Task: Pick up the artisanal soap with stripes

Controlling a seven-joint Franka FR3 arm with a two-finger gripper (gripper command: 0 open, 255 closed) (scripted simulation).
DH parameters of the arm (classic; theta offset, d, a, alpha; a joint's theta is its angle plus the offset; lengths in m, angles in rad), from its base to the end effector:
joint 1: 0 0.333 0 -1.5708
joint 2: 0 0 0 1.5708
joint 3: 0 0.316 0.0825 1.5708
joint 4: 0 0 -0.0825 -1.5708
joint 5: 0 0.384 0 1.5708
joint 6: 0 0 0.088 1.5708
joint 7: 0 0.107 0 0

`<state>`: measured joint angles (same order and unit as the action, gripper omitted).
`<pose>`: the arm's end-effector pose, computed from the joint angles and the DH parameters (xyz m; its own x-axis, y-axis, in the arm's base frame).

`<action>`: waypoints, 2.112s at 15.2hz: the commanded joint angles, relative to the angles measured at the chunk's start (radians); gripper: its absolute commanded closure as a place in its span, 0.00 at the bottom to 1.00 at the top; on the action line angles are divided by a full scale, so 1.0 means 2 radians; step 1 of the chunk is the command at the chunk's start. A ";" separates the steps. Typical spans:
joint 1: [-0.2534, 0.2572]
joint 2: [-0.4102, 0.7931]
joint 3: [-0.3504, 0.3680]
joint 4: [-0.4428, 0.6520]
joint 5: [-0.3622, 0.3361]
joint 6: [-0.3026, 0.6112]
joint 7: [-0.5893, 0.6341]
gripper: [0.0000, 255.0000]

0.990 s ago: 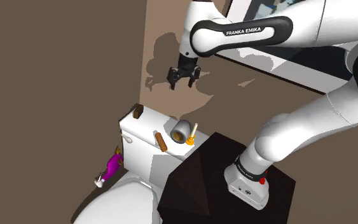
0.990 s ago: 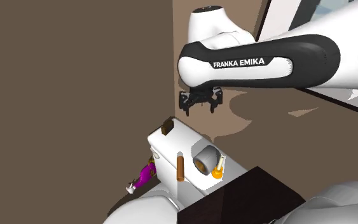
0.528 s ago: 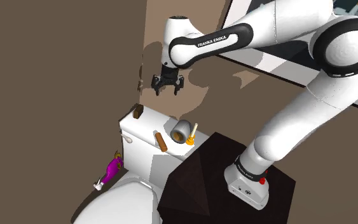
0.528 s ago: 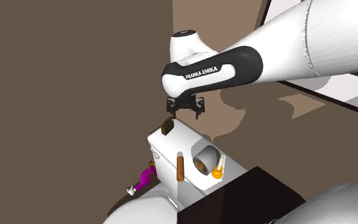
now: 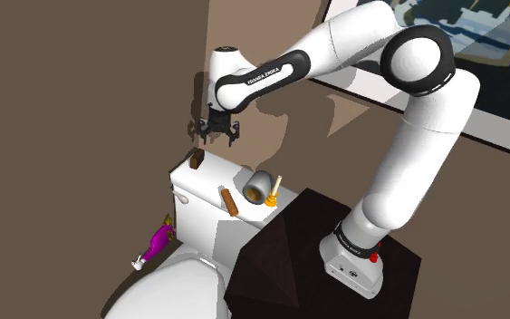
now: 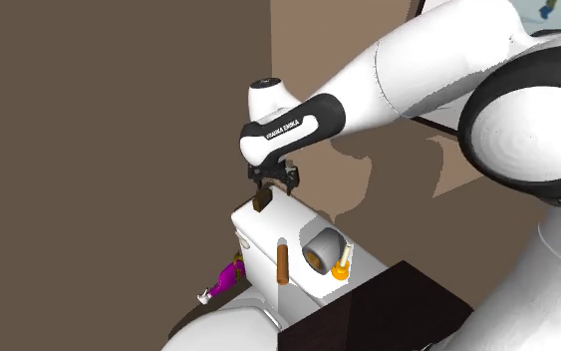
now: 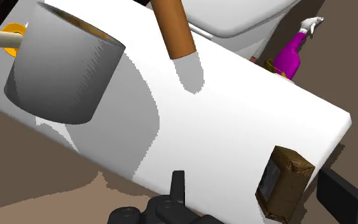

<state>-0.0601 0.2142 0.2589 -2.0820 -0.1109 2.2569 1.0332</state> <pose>0.5636 0.1076 0.3248 0.7197 -0.6942 0.0089 -0.6939 -0.7188 0.0419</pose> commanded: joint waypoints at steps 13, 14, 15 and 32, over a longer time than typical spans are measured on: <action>0.036 0.246 -0.047 0.223 -0.016 0.013 0.151 0.00; 0.037 0.250 -0.048 0.224 -0.017 0.017 0.152 0.00; 0.037 0.255 -0.049 0.224 -0.018 0.021 0.152 0.00; 0.039 0.272 -0.051 0.227 -0.020 0.036 0.153 1.00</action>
<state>0.0183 0.7657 0.1561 -1.6232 -0.1522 2.3308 1.3405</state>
